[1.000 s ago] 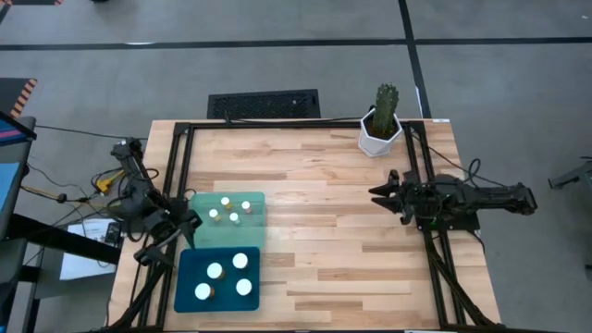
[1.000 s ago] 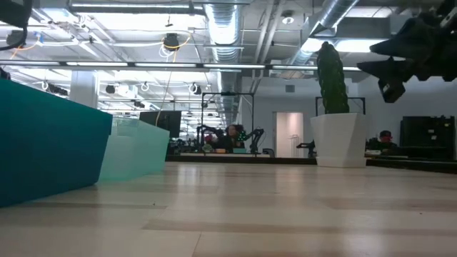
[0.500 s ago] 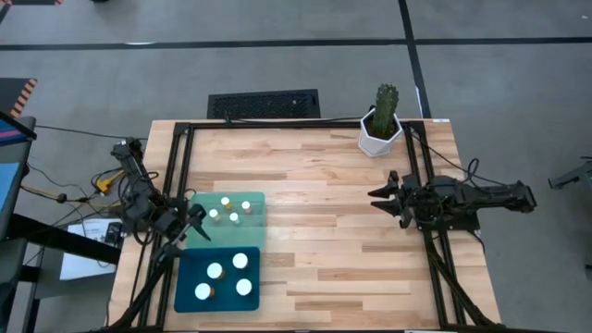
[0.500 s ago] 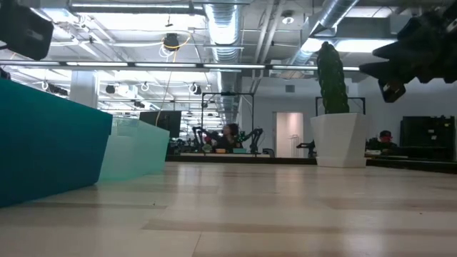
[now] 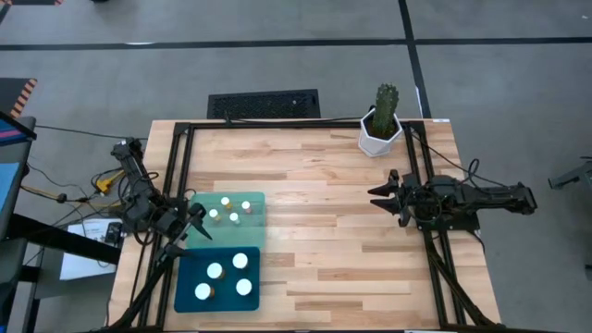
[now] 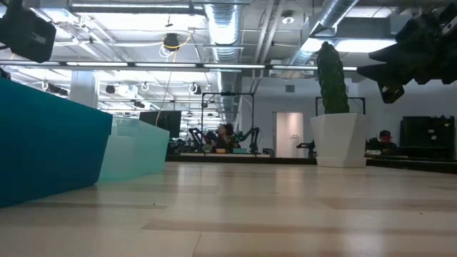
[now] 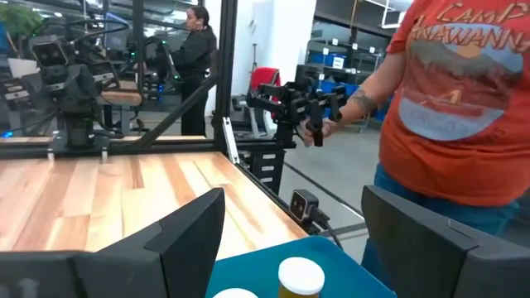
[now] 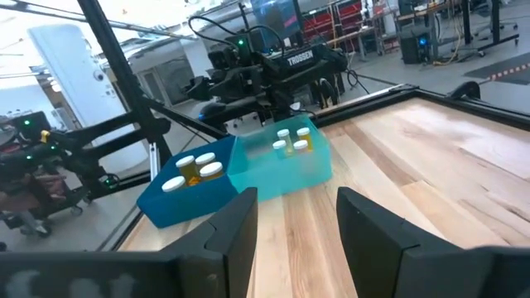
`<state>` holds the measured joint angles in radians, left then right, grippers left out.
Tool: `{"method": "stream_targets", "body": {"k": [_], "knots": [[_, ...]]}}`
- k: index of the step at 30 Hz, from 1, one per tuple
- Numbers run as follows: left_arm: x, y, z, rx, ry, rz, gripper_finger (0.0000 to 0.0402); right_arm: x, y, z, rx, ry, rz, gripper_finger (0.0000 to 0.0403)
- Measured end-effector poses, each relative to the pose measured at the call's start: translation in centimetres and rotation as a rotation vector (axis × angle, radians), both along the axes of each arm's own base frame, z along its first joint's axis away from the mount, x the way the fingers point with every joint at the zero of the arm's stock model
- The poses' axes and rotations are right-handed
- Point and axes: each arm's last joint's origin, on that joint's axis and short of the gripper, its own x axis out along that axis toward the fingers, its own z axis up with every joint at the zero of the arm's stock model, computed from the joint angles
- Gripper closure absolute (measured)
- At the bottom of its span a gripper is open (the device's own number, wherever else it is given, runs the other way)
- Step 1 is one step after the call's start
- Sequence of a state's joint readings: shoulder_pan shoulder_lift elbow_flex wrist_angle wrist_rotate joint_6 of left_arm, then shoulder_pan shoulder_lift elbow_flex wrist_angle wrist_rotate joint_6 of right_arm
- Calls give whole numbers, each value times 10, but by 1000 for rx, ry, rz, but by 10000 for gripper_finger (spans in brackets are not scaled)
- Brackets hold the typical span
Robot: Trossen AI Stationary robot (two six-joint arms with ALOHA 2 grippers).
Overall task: Pick and place medicine bottles into bin by pill shape (circle, oval)
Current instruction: Return to Home Position
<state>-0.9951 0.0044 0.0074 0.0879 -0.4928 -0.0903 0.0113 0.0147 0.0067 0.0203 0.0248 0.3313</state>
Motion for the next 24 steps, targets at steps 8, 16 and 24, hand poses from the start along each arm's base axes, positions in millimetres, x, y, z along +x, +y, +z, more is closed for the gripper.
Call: {"method": "stream_targets", "body": {"k": [8, 16, 24], "knots": [[0, -1, 0, 78, -45, -15, 124, 0, 0, 0, 0, -4, 0, 228], [1, -4, -4, 242, -89, -23, 124, 0, 0, 0, 0, -6, 0, 228], [2, -6, -6, 107, 22, -38, 124, 0, 0, 0, 1, -8, -1, 228]]}}
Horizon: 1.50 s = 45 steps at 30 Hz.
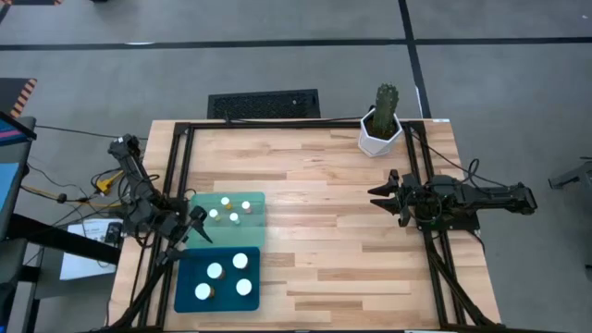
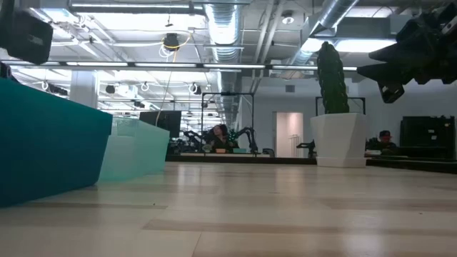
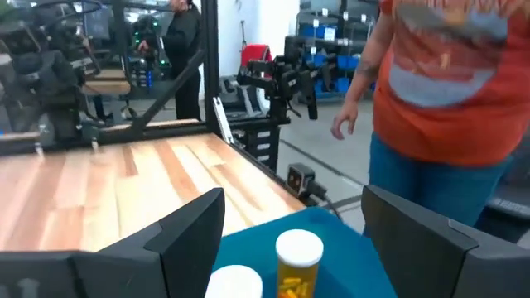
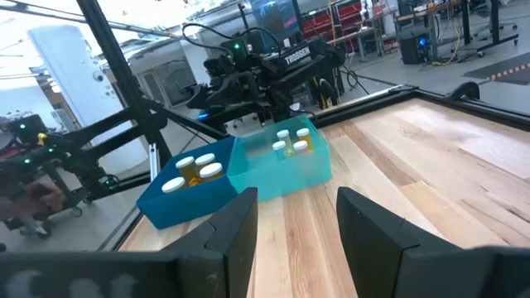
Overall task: Pick and place medicine bottles into bin by pill shape (circle, oval)
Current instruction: Return to Home Position
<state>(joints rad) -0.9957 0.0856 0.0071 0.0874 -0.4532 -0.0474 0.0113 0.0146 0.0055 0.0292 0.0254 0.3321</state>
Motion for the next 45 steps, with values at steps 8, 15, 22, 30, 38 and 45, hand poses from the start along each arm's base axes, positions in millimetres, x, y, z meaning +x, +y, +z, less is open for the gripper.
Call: {"method": "stream_targets", "body": {"k": [8, 15, 22, 30, 38, 45], "knots": [[-9, -4, 14, -8, -182, -344, 124, 0, 0, 0, 0, -1, 0, 228], [-12, -5, 1, -54, 13, -440, 124, 0, 0, 0, 0, -2, -1, 228], [-12, -7, -1, -27, 30, -461, 124, 0, 0, 0, 0, -4, -2, 228], [-11, -8, -3, -24, 61, -458, 124, 0, 0, 0, 0, -3, -2, 228], [-12, -8, -3, -35, 72, -458, 124, 0, 0, 0, 0, -3, -1, 228], [-12, -8, -3, -36, 73, -458, 124, 0, 0, 0, 0, -3, -1, 228]]}}
